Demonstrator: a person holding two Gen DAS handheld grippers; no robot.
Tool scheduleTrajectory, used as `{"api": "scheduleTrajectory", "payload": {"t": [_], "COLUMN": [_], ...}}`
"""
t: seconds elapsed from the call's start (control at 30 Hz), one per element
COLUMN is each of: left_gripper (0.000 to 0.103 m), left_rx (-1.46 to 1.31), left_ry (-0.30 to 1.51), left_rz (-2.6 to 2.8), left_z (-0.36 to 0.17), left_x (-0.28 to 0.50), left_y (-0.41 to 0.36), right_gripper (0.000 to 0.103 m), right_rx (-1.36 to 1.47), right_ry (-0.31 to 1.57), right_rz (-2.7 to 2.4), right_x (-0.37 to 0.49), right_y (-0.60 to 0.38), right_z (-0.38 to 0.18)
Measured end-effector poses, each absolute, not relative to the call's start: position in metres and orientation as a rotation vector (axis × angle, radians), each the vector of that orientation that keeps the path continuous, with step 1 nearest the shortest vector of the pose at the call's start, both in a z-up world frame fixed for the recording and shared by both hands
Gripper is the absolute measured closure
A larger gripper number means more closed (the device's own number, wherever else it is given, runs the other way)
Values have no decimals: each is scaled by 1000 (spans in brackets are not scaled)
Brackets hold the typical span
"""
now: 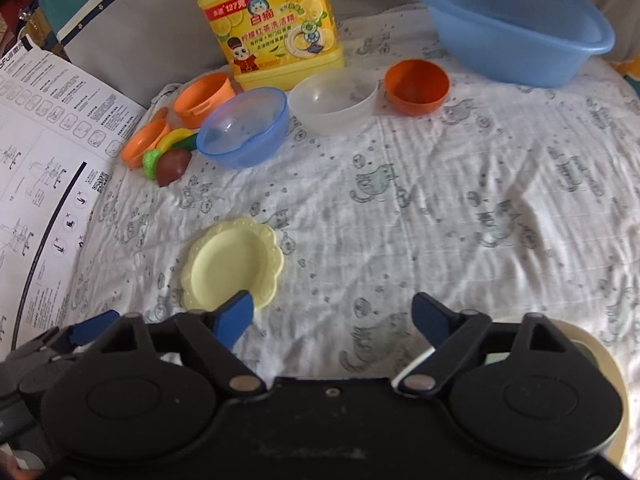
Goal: Organize plates and bowls
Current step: 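Move both grippers to the yellow flower-edged plate and close on its rim, then carry the yellow plate with both grippers onto the green plate and open both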
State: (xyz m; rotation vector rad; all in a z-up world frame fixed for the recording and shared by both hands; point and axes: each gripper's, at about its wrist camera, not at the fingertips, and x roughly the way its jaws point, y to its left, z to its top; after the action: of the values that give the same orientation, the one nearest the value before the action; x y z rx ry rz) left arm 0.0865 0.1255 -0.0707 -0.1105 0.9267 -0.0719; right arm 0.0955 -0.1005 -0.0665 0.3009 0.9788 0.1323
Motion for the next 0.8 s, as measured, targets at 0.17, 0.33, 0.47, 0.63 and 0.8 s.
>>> {"api": "scheduleTrajectory", "payload": {"t": [0.17, 0.33, 0.47, 0.63, 0.8], "left_gripper": [28, 48, 65, 65, 62], "left_rx": [-113, -120, -136, -134, -132], "left_ry": [931, 948, 951, 944, 937], "left_rz": [-123, -191, -240, -242, -232], "left_z": [-75, -82, -84, -85, -86], "left_x": [103, 116, 117, 117, 122], "left_y": [121, 112, 109, 108, 108], "right_gripper": [37, 57, 68, 68, 69], "right_rx": [318, 342, 351, 337, 296], "right_ry": [992, 1015, 1008, 992, 968], "right_rz": [167, 201, 223, 230, 231], "right_x": [114, 128, 131, 135, 137], "right_y": [-87, -78, -76, -73, -67], "right_z": [-74, -82, -88, -88, -89]}}
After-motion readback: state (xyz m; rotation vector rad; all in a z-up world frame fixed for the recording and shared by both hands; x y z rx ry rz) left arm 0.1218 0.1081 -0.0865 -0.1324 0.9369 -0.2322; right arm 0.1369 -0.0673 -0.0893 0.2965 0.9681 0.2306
